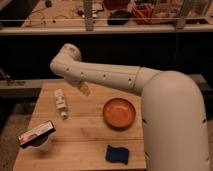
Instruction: Place the bottle in the ceramic bowl
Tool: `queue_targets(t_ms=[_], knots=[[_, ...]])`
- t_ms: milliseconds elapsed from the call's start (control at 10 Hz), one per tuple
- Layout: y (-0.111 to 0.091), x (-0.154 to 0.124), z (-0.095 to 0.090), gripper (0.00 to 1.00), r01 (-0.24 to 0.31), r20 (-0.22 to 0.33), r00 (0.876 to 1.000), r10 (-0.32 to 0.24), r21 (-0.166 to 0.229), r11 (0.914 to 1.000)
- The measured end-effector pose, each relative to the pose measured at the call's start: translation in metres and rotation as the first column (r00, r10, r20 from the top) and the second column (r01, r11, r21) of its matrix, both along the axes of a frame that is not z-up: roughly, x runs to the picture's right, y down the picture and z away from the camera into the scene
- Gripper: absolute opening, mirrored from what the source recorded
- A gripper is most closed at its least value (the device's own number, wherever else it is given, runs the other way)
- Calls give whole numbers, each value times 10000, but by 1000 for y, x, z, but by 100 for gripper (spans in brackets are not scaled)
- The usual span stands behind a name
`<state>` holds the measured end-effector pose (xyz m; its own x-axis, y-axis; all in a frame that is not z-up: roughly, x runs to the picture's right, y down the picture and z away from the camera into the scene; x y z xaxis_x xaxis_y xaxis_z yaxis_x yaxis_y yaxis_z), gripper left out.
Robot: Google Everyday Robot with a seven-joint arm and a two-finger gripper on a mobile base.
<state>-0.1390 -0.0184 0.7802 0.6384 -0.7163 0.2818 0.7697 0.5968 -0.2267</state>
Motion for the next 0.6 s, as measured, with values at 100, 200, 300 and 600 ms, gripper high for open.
queue_targets(t_ms=[100,200,300,600], knots=[[-1,-13,2,80,92,108,9999,-92,17,10000],[-2,-22,2,80,194,171,9997,-194,28,9998],[-3,-27,3,80,303,210,9993,-304,53,9995],[-5,-27,8,80,549,348,9979,-551,77,9985]])
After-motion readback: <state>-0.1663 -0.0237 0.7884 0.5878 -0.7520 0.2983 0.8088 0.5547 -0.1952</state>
